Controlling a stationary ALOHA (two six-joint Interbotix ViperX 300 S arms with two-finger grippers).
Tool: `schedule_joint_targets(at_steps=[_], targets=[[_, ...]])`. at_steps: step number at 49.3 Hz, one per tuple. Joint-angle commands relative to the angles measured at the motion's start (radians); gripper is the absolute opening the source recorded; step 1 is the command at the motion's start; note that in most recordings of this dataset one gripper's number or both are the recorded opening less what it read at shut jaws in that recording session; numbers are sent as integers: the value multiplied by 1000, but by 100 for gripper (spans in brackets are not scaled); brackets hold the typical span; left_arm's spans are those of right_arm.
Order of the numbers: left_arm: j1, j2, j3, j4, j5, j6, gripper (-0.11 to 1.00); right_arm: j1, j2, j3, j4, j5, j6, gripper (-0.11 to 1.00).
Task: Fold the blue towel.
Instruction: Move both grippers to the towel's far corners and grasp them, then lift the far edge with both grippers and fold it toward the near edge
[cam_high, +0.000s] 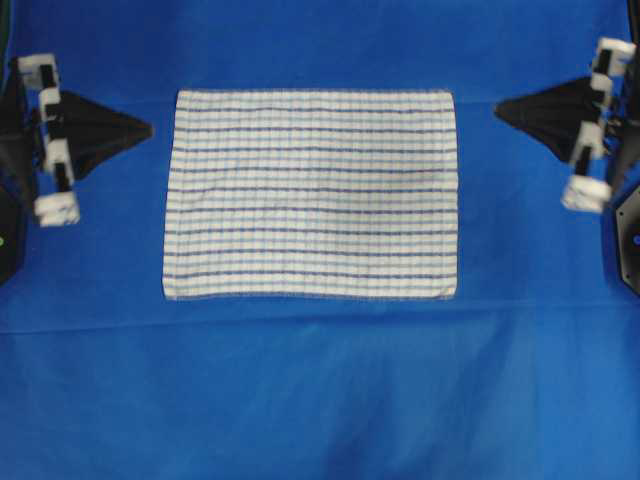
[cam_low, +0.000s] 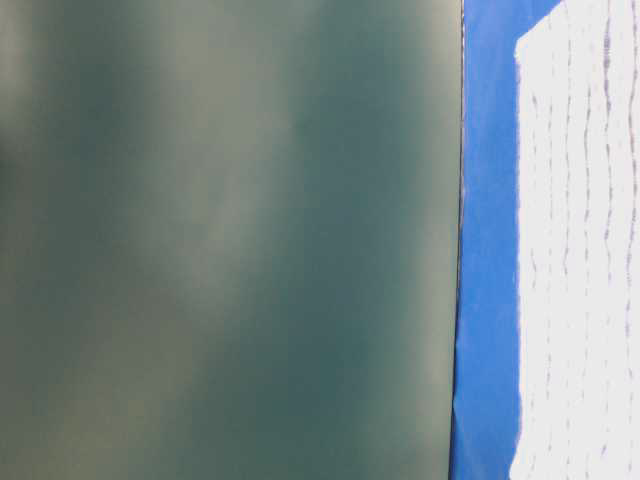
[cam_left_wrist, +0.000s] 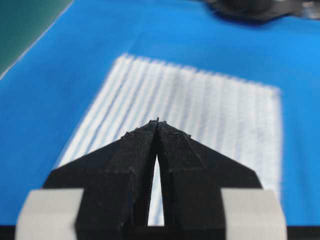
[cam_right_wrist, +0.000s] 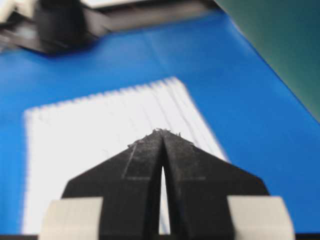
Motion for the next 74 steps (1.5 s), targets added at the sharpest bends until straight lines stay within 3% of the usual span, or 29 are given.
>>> schedule_joint_targets(at_steps=[1, 8, 12, 15, 19, 29, 47, 54, 60, 68, 74], targets=[[51, 69, -3, -2, -44, -9, 6, -37, 67, -14, 3, -6, 3, 1], [124, 192, -3, -2, -69, -15, 42, -98, 219, -32, 5, -6, 2, 4], [164, 262, -8, 2, -77, -2, 66, -127, 304, -51, 3, -8, 2, 27], [202, 321, -9, 3, -92, 2, 78, -147, 365, -66, 0, -8, -3, 45], [245, 399, -8, 5, -129, 5, 79, -163, 443, -91, -3, -8, -8, 63], [314, 568, -26, 6, -230, 21, 81, -209, 604, -147, -20, -8, -12, 55], [357, 775, -126, 6, -242, 75, 81, -259, 785, -189, -28, -71, -12, 55], [371, 804, -138, 6, -241, 78, 78, -261, 808, -195, -26, -77, -12, 51], [371, 805, -140, 6, -230, 78, 70, -262, 807, -195, -28, -77, -14, 38], [370, 805, -140, 6, -192, 92, 27, -262, 807, -195, -28, -74, -14, 3], [367, 805, -138, 6, -181, 104, 3, -262, 807, -193, -28, -72, -14, 0]])
